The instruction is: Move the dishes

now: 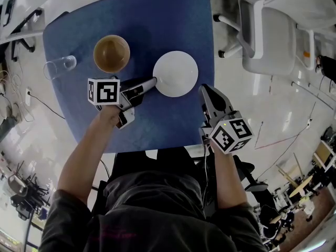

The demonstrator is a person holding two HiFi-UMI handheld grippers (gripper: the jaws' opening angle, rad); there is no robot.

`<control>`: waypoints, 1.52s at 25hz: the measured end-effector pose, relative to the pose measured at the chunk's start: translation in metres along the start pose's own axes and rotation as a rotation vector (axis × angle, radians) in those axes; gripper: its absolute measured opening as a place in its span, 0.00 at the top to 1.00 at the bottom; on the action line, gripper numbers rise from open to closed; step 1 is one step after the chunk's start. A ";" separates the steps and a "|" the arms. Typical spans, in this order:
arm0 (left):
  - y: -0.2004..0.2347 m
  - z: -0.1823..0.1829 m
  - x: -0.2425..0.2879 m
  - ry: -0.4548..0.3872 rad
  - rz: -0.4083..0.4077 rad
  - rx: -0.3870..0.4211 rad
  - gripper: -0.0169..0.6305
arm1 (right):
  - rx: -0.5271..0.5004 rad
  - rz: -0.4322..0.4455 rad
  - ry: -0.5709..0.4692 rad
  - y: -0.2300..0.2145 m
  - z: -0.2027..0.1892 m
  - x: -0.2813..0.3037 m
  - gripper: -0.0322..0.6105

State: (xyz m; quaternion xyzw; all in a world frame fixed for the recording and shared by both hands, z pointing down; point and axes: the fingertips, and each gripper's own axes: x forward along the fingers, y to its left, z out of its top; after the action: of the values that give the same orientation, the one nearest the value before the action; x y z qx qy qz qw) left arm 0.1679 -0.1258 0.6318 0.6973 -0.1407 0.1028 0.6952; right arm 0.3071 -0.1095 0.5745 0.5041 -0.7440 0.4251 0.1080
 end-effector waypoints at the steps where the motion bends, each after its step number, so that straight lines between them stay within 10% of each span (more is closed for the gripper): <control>1: -0.001 0.000 -0.002 -0.009 -0.009 -0.006 0.96 | -0.001 0.001 -0.001 0.001 -0.001 0.000 0.95; 38: -0.007 -0.074 -0.172 -0.189 -0.100 -0.043 0.96 | -0.134 0.024 -0.097 0.153 -0.028 -0.027 0.95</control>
State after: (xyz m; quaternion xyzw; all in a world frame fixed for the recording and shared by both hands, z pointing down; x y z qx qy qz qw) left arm 0.0125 -0.0427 0.5678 0.6950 -0.1731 -0.0013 0.6979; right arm 0.1830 -0.0510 0.4955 0.5068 -0.7811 0.3507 0.1005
